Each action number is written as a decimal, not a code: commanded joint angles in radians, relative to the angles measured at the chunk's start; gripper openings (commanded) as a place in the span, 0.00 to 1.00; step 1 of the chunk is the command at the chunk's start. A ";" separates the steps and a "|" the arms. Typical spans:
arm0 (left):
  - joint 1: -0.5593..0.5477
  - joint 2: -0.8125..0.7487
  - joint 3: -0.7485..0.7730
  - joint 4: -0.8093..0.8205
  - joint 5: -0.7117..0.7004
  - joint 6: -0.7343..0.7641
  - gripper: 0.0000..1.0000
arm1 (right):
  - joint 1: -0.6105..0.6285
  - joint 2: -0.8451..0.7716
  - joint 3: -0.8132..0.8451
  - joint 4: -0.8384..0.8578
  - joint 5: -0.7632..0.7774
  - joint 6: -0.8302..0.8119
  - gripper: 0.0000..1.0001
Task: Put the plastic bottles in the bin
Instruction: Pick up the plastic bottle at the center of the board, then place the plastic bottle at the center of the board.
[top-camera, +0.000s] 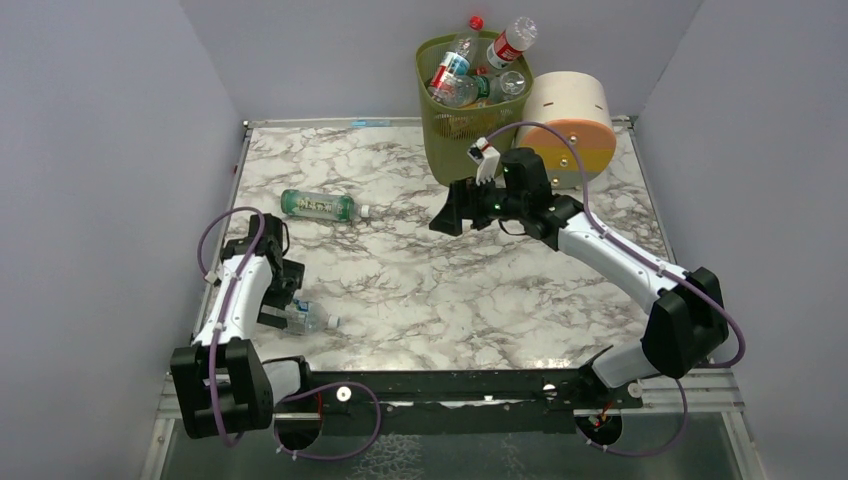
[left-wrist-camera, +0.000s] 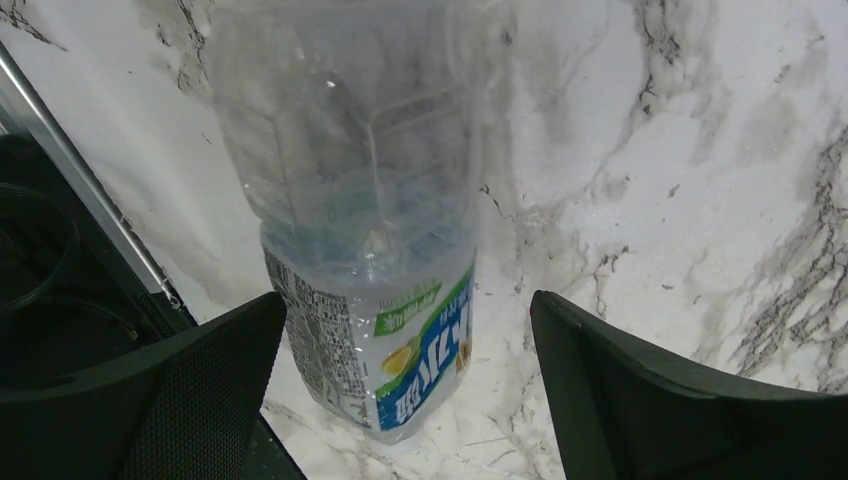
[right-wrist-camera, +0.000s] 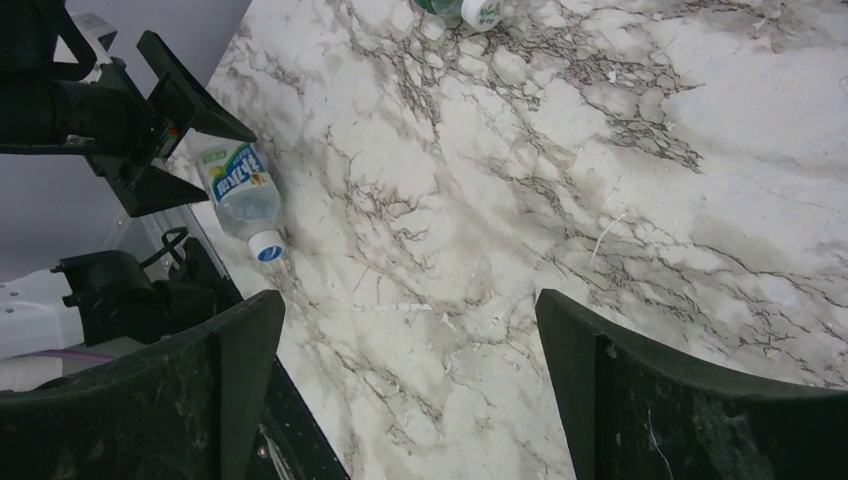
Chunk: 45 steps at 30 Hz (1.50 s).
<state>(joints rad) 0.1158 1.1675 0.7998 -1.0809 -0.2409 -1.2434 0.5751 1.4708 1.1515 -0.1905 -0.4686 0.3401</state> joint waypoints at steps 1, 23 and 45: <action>0.032 0.031 -0.037 0.061 0.024 0.031 0.98 | 0.009 0.013 -0.017 -0.012 -0.036 0.008 1.00; -0.106 0.017 -0.042 0.237 0.179 0.114 0.55 | 0.048 0.072 -0.019 0.029 -0.038 0.044 1.00; -0.686 0.310 0.225 0.693 0.236 0.357 0.55 | 0.062 -0.031 -0.028 -0.091 0.036 0.145 0.99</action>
<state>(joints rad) -0.5346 1.4990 1.0500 -0.5861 -0.0895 -0.9745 0.6338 1.4776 1.1294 -0.2935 -0.4015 0.4442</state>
